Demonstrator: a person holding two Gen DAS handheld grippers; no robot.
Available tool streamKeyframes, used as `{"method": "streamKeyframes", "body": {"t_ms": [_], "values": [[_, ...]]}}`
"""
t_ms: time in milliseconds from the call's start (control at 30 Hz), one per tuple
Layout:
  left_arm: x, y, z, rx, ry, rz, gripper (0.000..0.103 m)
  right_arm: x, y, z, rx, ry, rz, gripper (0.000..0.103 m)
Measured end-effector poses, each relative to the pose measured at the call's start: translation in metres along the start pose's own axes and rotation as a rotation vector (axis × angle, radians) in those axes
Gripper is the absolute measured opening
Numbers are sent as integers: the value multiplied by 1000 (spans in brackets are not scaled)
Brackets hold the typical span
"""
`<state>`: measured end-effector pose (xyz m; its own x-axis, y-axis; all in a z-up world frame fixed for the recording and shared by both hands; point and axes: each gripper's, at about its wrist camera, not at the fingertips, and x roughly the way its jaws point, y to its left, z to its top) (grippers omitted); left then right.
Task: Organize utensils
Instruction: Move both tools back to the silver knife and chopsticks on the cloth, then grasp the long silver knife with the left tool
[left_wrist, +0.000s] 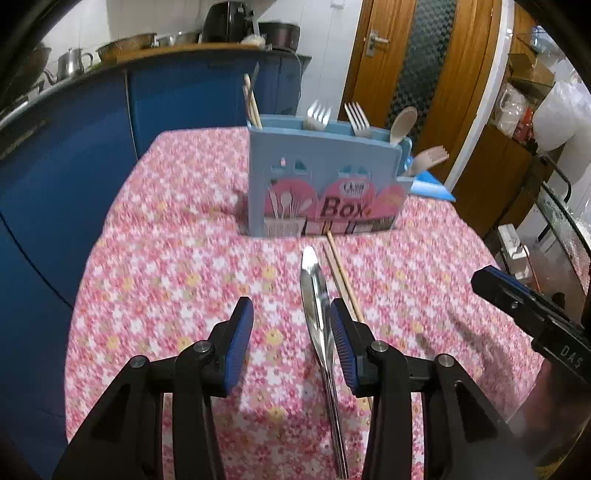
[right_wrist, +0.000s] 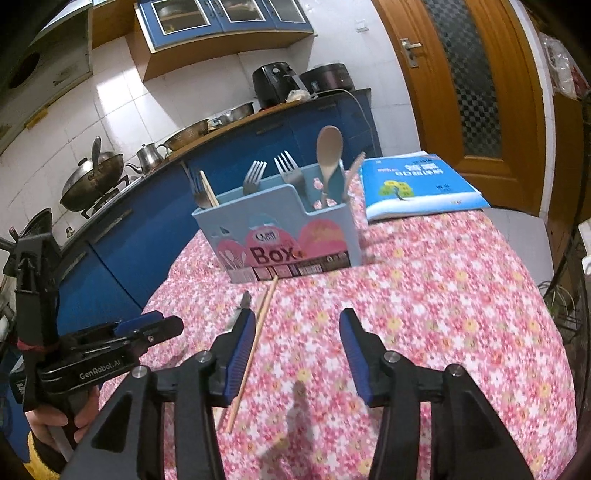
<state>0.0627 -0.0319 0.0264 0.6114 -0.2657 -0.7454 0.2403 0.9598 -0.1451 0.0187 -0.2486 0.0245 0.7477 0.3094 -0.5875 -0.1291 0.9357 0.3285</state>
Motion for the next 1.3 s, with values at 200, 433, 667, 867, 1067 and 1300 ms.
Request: {"method": "streamKeyframes", "body": {"t_ms": [200, 433, 667, 867, 1067, 1300], "values": [[14, -3, -10, 5, 60, 11, 44, -2, -11, -8, 24, 12, -5, 53], [28, -8, -17, 12, 120, 11, 44, 0, -22, -14, 51, 28, -10, 55], [36, -15, -21, 40, 161, 13, 44, 3, -28, -17, 67, 42, -4, 55], [45, -24, -20, 80, 175, 45, 44, 4, -29, -19, 73, 46, 3, 55], [51, -32, -18, 107, 173, 45, 40, 6, -33, -20, 86, 53, 5, 55], [53, -22, -15, 39, 152, 3, 17, 6, -32, -21, 87, 61, -3, 55]]}}
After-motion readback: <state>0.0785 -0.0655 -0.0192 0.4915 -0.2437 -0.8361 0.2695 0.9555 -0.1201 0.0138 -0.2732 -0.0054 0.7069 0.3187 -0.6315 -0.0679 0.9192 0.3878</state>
